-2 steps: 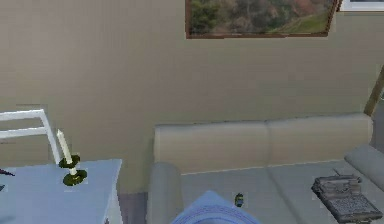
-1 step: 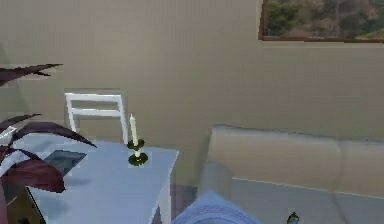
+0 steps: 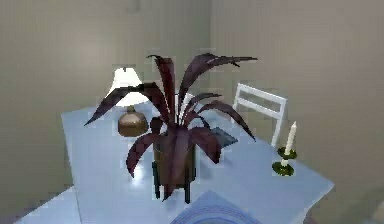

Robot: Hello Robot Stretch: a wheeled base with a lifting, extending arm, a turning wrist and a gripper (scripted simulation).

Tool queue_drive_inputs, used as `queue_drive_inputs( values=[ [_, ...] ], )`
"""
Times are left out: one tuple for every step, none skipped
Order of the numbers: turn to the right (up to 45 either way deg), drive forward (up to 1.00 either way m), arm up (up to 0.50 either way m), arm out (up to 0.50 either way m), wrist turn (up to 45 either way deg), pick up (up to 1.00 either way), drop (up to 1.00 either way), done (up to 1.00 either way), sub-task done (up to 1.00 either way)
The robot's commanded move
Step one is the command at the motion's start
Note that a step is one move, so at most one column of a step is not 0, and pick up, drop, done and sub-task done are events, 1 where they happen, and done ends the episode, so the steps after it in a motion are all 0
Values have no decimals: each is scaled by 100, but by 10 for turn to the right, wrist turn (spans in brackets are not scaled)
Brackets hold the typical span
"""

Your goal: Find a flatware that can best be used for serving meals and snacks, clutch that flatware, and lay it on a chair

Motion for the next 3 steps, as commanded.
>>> queue_drive_inputs(
  values=[
    [-450,0,0,0,0,0,0,0,0],
    [-450,0,0,0,0,0,0,0,0],
    [-270,0,0,0,0,0,0,0,0]
  ],
)
